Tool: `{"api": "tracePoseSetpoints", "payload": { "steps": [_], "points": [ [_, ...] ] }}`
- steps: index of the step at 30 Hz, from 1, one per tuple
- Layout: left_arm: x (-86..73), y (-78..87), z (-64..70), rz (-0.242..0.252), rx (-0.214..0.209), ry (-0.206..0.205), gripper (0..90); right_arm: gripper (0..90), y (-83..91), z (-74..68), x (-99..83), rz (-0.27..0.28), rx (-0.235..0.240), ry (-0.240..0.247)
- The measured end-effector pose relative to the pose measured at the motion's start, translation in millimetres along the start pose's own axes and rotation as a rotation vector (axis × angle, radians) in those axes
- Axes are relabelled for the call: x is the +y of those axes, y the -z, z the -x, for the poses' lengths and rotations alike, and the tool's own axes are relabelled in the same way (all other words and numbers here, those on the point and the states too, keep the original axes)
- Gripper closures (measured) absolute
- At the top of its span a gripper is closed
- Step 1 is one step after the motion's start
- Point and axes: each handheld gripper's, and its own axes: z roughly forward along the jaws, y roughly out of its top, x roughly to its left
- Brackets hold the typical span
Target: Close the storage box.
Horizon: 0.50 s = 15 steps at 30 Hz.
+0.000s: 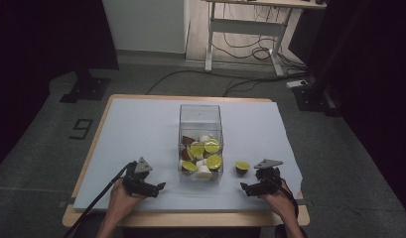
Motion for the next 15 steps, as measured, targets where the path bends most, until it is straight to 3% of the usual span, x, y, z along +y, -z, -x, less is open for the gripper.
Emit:
{"api": "tracePoseSetpoints", "payload": {
  "steps": [7, 11, 15],
  "points": [
    [5.9, 6.5, 11.6, 0.03, 0.004, -0.059, 7.9, 4.4, 10.5, -2.4, 5.5, 0.055, 0.028, -0.011],
    [11.3, 9.9, 15.7, 0.048, -0.015, -0.089, 12.6, 8.5, 14.7, -6.5, 9.1, 0.077, 0.043, -0.005],
    [16.3, 9.9, 18.4, 0.056, -0.042, -0.093, 15.6, 13.6, 18.2, -10.6, 13.2, 0.099, 0.054, 0.002]
  ]
}}
